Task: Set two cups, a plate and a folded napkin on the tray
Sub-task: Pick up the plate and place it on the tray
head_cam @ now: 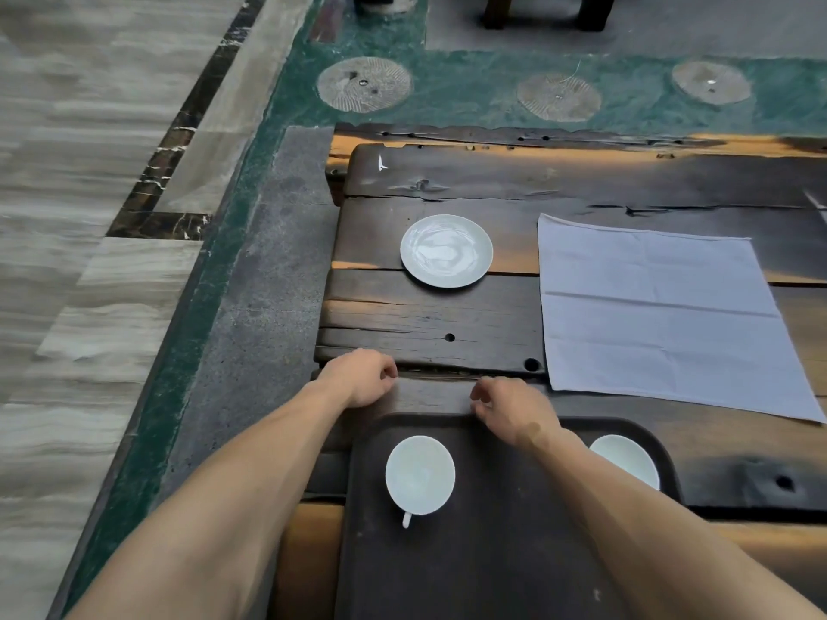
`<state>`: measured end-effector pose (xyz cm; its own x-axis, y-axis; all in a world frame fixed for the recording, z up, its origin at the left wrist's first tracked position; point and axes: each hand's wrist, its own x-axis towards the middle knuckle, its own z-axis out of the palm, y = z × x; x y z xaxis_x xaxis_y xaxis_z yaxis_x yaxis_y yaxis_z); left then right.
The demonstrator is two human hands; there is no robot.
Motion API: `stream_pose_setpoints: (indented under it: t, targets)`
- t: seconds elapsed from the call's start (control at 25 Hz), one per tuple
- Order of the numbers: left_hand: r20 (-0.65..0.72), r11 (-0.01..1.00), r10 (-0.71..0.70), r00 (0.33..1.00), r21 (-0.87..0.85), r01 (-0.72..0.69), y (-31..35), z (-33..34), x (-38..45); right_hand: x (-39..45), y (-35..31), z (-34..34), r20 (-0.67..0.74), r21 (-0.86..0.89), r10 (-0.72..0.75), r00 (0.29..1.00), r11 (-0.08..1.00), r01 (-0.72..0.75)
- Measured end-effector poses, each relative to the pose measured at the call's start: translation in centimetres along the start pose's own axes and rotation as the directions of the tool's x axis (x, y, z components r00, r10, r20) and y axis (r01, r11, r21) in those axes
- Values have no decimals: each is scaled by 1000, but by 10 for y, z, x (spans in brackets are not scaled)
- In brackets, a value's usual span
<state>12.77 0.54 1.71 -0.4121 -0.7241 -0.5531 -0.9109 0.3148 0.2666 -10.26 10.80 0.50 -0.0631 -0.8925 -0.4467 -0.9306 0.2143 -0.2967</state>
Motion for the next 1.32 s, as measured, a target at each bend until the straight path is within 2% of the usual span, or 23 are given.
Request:
stream_pose_setpoints:
  t: [0.4, 0.88, 1.0, 1.16, 1.32]
  targets:
    - [-65, 998, -4, 998, 69, 9, -8, -54, 82, 96, 23, -59, -108, 11, 42, 993, 999, -41]
    - [-189, 983, -23, 982, 176, 57, -21, -100, 171, 200, 56, -90, -275, -15, 19, 961, 1000, -24]
    - [-207, 993, -21, 978, 105, 44, -18, -104, 190, 220, 59, -91, -281, -34, 5, 960, 999, -15]
    - [-199, 994, 29, 979, 107, -7, -16, -105, 206, 236, 63, -93, -233, -108, -33, 972, 994, 8]
    - [-155, 997, 43, 987, 72, -32, -13, -110, 215, 248, 59, -94, -192, -77, -39, 981, 997, 25]
